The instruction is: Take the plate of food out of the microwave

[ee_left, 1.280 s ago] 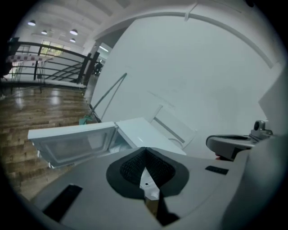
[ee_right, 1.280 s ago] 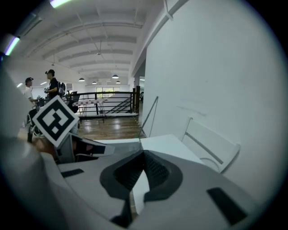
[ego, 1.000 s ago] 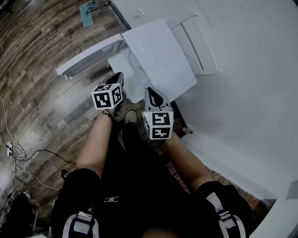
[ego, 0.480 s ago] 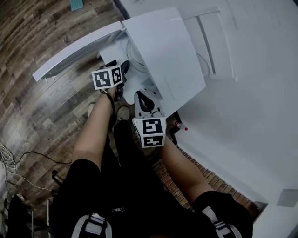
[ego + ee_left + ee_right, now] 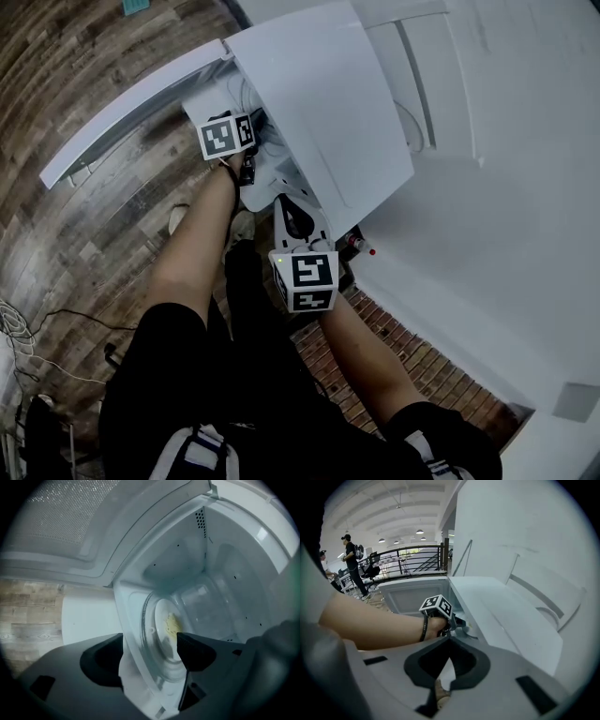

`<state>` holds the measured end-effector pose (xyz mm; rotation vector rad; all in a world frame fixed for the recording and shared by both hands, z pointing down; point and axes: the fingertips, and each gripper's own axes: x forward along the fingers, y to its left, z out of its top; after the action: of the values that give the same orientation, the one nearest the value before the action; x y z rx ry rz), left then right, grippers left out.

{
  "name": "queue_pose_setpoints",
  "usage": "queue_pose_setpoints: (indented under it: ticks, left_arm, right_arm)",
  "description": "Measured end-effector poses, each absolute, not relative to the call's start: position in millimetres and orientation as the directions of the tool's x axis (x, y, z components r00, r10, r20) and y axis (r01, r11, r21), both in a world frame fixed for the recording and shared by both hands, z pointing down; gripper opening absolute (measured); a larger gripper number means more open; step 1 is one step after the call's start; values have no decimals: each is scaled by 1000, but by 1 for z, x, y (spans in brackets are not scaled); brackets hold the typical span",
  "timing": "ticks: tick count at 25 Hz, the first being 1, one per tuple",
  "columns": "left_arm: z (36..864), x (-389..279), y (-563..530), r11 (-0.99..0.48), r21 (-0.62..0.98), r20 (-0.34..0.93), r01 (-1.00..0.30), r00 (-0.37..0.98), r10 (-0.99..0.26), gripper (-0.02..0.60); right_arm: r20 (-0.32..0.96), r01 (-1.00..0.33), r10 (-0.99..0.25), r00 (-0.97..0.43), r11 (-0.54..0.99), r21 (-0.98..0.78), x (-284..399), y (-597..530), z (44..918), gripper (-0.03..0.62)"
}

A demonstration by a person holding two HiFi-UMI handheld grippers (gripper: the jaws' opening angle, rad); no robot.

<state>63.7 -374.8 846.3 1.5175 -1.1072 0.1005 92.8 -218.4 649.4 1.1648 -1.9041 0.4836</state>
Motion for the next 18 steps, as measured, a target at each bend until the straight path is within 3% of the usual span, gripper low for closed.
queue_pose_setpoints:
  ticks: [8,15,18]
  left_arm:
    - [866,74,-384,113,643,676,-758,492,-549,359]
    - [872,67,-357,181,742,632,-645,584,-509,353]
    - [867,62,-345,187,817,554,-546,650,-520,271]
  right_arm:
    - [824,-857,-514,-238,511,71,89,-203,656,12]
    - [822,-853,-504,-264,520,45,81,-199,659,12]
    - [819,-863,-505,-273,504,23,76,-200,663,12]
